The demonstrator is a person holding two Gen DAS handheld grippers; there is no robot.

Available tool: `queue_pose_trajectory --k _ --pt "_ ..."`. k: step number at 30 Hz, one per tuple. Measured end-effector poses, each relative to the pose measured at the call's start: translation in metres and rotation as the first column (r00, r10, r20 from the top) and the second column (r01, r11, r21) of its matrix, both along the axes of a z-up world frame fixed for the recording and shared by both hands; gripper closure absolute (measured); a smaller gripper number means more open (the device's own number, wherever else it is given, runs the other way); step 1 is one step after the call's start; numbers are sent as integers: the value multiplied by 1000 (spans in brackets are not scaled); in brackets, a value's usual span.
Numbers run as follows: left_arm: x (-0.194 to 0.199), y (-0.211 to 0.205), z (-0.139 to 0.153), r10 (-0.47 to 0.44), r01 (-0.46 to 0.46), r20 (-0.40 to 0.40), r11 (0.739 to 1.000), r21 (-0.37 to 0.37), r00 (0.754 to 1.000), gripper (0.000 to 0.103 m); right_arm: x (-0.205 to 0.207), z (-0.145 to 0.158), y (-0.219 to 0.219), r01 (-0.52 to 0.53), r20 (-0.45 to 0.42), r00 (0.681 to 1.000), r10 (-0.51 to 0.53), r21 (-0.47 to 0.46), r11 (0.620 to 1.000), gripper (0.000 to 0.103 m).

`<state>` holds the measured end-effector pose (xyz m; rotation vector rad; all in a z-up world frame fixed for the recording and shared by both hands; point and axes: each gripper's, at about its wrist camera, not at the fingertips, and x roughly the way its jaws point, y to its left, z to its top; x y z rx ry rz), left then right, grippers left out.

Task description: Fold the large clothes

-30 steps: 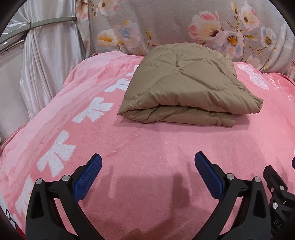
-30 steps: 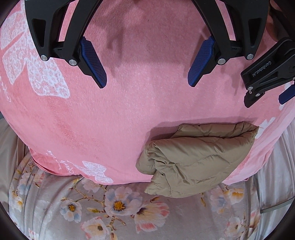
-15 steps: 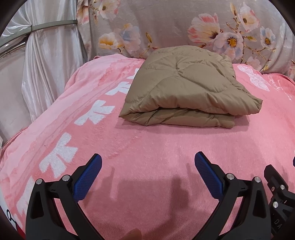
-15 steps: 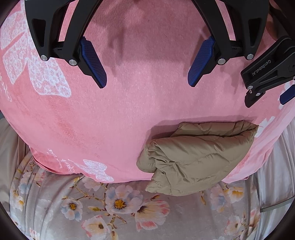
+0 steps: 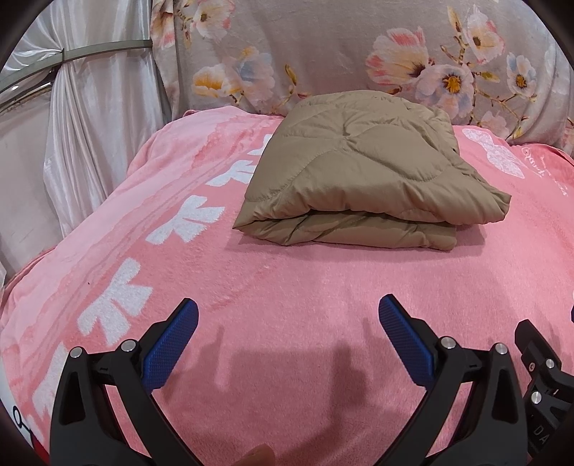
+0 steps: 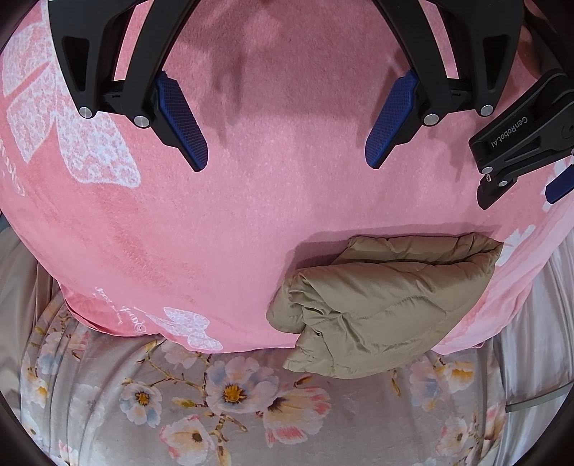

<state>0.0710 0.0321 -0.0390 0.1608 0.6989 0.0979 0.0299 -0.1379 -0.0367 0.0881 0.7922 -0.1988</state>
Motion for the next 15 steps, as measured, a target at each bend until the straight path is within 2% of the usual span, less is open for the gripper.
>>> queue_pose_trajectory --k 15 --pt "-1 0 2 1 -1 4 1000 -3 1000 5 1 0 1 2 1 1000 -2 -4 1000 16"
